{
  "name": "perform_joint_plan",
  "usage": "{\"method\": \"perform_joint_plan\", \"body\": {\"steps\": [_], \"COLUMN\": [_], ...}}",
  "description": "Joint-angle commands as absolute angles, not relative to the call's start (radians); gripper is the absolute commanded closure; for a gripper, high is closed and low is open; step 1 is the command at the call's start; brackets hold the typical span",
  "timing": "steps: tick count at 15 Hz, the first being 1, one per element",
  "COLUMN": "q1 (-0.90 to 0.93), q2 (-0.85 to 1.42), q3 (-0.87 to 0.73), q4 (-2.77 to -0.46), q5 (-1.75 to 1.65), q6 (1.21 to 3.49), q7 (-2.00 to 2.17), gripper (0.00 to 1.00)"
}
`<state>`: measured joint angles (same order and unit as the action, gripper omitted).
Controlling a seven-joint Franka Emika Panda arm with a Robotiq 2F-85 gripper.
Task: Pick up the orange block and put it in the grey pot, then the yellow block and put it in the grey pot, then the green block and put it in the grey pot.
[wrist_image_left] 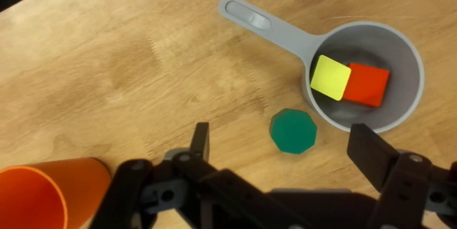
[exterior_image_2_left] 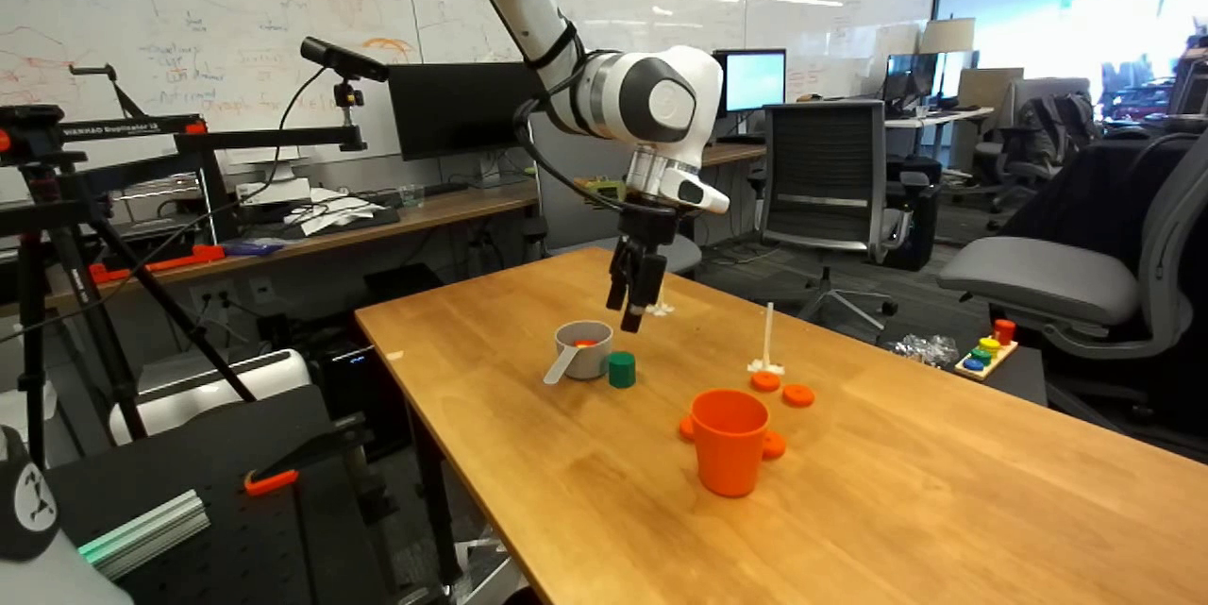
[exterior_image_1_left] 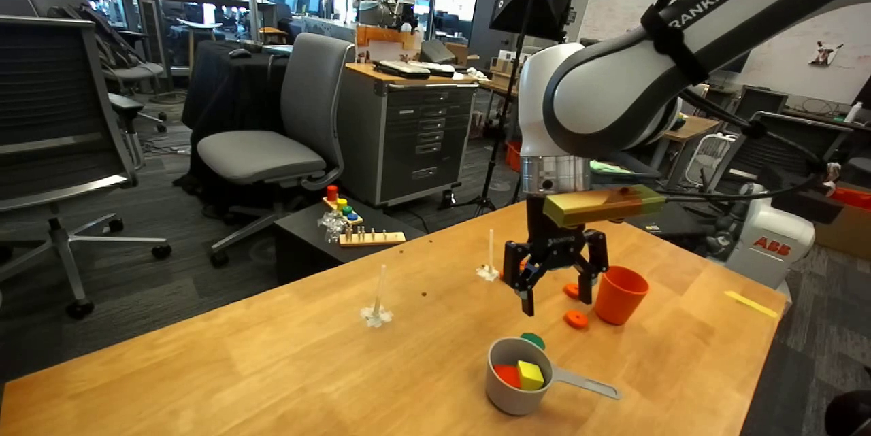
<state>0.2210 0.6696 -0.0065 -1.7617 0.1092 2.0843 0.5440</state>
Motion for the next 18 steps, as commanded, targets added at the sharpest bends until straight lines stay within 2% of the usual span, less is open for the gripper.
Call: {"method": "perform_joint_plan", "body": {"steps": [1, 3, 13, 18], "q1": [0.221, 0.222, 0.247, 0.279], "q2": [0.666, 0.662, 0.742, 0.669], "q3": [-0.005, -0.004, 0.081, 0.065], "q4": [-1.764, -1.767, -1.843, -1.867], "q5": [0.108, 0.108, 0.417, 0.444], "q6": [2.085, 2.086, 2.647, 2.8], "q7": [0.548, 0.553, 0.787, 0.961], "gripper": [0.0, 0.0, 0.0, 0.0]}}
